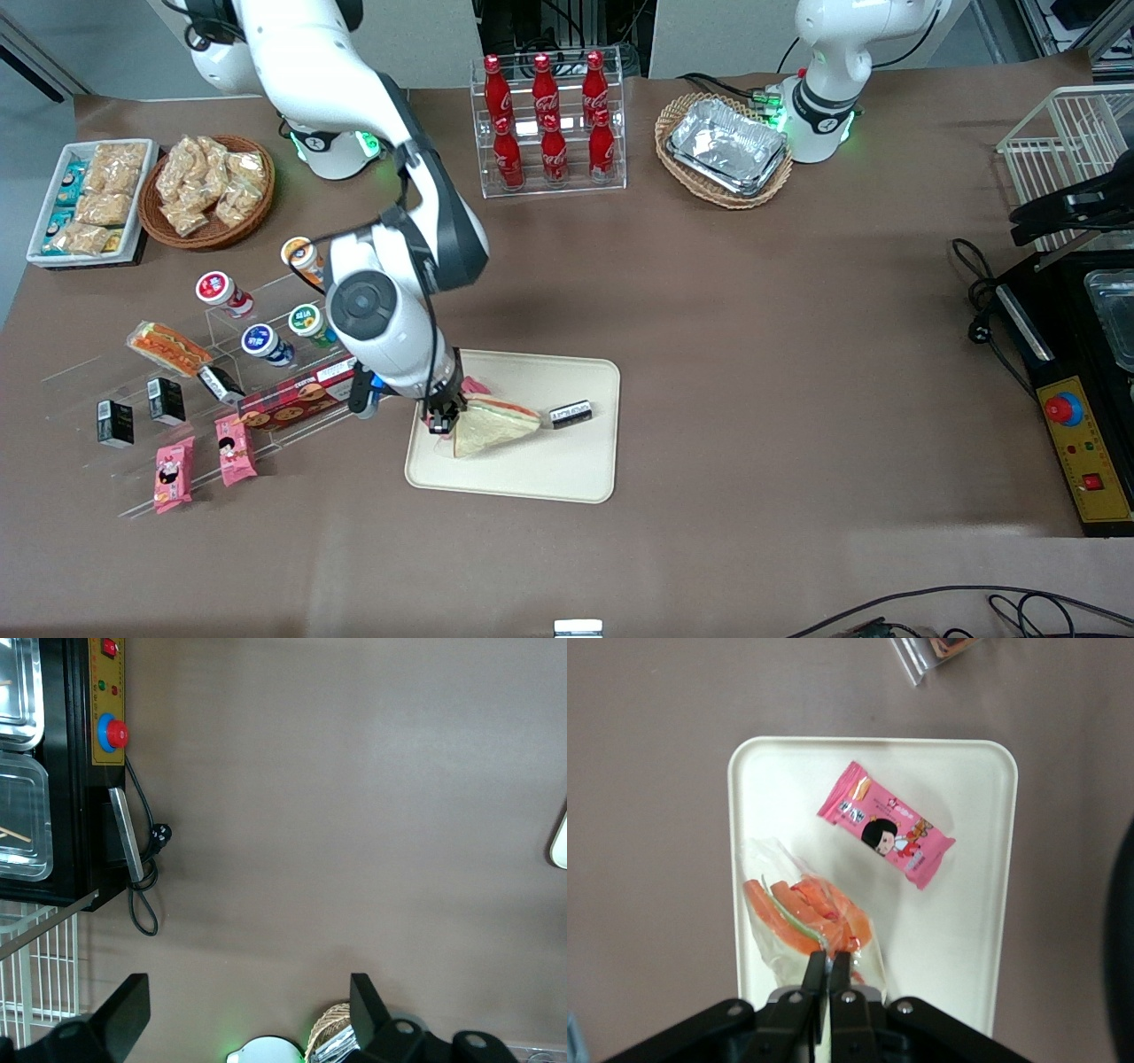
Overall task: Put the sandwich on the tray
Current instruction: 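Carry the sandwich over the white tray with the right gripper, then lower the sandwich onto the tray and open the right gripper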
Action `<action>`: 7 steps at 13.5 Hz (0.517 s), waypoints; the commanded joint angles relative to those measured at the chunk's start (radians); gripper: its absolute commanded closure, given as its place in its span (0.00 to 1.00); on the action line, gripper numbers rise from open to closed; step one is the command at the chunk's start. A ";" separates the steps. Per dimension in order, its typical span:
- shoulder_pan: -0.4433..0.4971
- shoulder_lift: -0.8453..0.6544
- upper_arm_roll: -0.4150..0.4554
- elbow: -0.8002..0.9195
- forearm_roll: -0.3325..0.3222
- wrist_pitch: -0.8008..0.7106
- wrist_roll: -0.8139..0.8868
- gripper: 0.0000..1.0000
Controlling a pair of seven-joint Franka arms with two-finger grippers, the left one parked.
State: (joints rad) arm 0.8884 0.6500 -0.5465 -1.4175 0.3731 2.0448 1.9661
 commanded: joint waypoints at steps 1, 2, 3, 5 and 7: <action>-0.014 0.077 -0.009 0.017 0.024 0.021 0.104 1.00; -0.020 0.098 -0.009 0.018 0.024 0.023 0.135 1.00; -0.022 0.117 -0.009 0.020 0.026 0.035 0.143 1.00; -0.023 0.146 -0.007 0.020 0.043 0.089 0.187 1.00; -0.023 0.160 0.000 0.022 0.052 0.158 0.233 1.00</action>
State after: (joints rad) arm 0.8652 0.7780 -0.5470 -1.4181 0.3848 2.1331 2.1405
